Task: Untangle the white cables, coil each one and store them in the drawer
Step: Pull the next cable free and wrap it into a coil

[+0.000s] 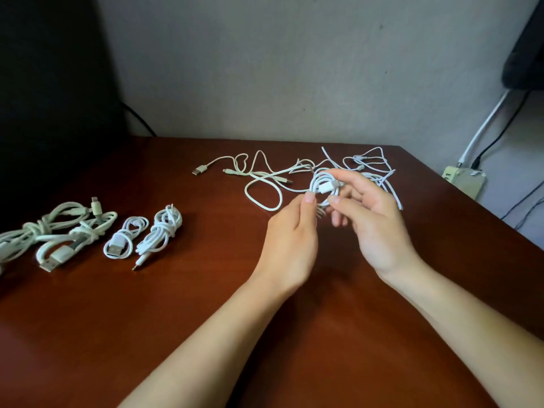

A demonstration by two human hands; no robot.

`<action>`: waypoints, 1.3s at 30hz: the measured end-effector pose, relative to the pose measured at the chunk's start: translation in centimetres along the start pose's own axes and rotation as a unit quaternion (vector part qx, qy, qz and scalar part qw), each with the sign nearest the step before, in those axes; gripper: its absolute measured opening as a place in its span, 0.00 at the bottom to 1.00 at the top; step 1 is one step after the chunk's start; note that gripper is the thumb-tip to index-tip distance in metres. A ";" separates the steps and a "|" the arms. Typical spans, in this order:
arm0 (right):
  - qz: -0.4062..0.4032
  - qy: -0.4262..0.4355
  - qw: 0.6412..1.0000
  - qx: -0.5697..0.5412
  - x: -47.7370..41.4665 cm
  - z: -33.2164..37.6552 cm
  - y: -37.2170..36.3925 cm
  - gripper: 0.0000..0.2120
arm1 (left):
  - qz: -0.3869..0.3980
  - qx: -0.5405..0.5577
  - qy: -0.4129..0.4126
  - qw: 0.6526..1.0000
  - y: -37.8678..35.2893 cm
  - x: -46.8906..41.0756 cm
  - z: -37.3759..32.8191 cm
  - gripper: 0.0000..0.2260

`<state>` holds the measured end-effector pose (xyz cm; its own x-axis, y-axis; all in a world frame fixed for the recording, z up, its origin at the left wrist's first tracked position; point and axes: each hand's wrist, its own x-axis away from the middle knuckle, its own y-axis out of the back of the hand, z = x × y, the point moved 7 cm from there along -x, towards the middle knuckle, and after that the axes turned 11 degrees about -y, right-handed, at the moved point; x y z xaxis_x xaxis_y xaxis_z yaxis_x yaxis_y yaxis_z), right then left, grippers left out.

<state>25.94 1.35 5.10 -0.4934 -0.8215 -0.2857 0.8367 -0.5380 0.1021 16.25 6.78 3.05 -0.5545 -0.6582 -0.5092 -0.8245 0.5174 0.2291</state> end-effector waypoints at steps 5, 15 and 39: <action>0.001 0.034 0.998 0.050 0.5 0.6 -0.2 0.13 | -0.004 0.061 0.065 0.996 -0.4 0.0 1.2 0.27; 0.003 0.139 0.964 0.226 1.7 1.7 -0.9 0.14 | 0.031 0.245 0.162 0.955 -1.2 0.0 2.4 0.29; -0.035 0.006 0.999 -0.019 -0.3 1.0 1.6 0.09 | -0.007 0.211 0.064 0.975 -0.7 -0.7 1.6 0.11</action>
<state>27.18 0.53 6.32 -0.5484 -0.7799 -0.3016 0.8089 -0.5862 0.0449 17.37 7.75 1.91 -0.5755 -0.7158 -0.3956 -0.7270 0.6693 -0.1535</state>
